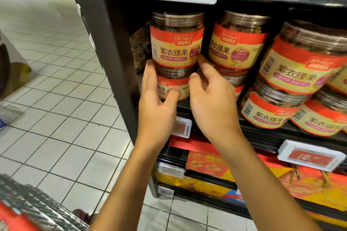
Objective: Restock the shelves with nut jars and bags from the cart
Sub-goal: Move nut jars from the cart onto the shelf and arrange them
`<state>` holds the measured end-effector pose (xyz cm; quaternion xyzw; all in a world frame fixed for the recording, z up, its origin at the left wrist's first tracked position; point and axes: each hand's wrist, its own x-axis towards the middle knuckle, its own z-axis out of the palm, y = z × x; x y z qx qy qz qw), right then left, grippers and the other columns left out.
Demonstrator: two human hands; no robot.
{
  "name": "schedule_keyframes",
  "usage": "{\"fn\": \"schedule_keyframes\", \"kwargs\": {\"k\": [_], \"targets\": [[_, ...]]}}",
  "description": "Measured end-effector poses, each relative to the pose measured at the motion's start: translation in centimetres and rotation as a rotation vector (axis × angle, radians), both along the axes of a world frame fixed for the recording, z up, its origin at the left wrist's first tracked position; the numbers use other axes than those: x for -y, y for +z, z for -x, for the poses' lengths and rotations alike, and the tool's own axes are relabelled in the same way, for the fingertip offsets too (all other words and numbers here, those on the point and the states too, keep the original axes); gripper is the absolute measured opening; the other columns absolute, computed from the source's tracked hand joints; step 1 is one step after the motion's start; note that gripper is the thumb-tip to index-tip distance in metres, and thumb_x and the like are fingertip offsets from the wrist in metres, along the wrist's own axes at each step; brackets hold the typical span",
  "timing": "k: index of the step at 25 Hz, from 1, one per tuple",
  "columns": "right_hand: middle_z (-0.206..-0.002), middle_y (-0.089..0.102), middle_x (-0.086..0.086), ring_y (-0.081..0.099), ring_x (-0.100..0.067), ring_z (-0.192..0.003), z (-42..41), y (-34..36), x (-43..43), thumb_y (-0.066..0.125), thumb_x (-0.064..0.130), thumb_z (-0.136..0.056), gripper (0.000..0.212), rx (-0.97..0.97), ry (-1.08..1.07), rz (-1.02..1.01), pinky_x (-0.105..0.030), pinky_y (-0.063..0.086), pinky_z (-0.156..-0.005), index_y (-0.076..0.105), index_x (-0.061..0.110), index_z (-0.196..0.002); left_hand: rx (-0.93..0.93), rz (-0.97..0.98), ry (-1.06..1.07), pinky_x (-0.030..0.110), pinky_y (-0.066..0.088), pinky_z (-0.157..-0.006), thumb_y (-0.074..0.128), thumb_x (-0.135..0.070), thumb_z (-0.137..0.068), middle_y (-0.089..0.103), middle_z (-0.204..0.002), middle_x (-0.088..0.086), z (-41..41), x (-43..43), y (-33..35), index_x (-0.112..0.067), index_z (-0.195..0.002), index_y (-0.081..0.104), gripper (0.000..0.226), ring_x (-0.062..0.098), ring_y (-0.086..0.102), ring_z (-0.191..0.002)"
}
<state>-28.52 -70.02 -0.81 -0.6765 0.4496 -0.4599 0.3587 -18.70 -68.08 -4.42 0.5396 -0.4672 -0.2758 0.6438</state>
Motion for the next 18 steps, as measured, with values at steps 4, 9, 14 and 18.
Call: {"fn": "schedule_keyframes", "kwargs": {"k": [4, 9, 14, 18], "targets": [[-0.117, 0.058, 0.011, 0.054, -0.008, -0.115, -0.6, -0.4, -0.6, 0.042, 0.011, -0.095, 0.044, 0.146, 0.04, -0.059, -0.025, 0.043, -0.102, 0.044, 0.02, -0.138, -0.054, -0.017, -0.013, 0.047, 0.034, -0.111, 0.052, -0.019, -0.077, 0.037, -0.15, 0.002, 0.0, -0.4, 0.3, -0.016, -0.147, 0.028, 0.074, 0.018, 0.037, -0.137], [-0.089, 0.063, 0.026, 0.06, 0.0, -0.096, 0.3, -1.1, -1.7, 0.043, 0.009, -0.094, 0.048, 0.193, 0.071, -0.058, -0.021, 0.047, -0.088, 0.039, 0.017, -0.141, -0.052, -0.045, -0.067, 0.043, 0.03, -0.114, 0.051, -0.016, -0.078, 0.026, -0.155, -0.007, 0.6, -3.2, 0.4, -0.02, -0.151, 0.017, 0.08, 0.011, 0.029, -0.141], [-0.101, 0.062, 0.026, 0.05, 0.014, -0.105, 0.6, -0.6, -1.5, 0.041, 0.007, -0.095, 0.048, 0.184, 0.12, -0.128, -0.006, 0.047, -0.079, 0.037, 0.016, -0.142, -0.081, -0.037, -0.102, 0.039, 0.023, -0.117, 0.051, -0.014, -0.081, 0.025, -0.155, -0.011, 0.7, -5.7, 0.4, -0.02, -0.15, 0.018, 0.077, 0.003, 0.024, -0.142], [-0.139, 0.044, 0.01, 0.04, 0.0, -0.129, 0.7, -1.0, -2.1, 0.042, 0.009, -0.096, 0.047, 0.175, 0.079, -0.099, -0.03, 0.035, -0.11, 0.036, 0.014, -0.142, -0.124, -0.085, -0.064, 0.039, 0.025, -0.117, 0.049, -0.013, -0.079, 0.027, -0.154, -0.01, 0.8, -5.4, 0.7, -0.02, -0.15, 0.018, 0.079, 0.006, 0.026, -0.141]]}}
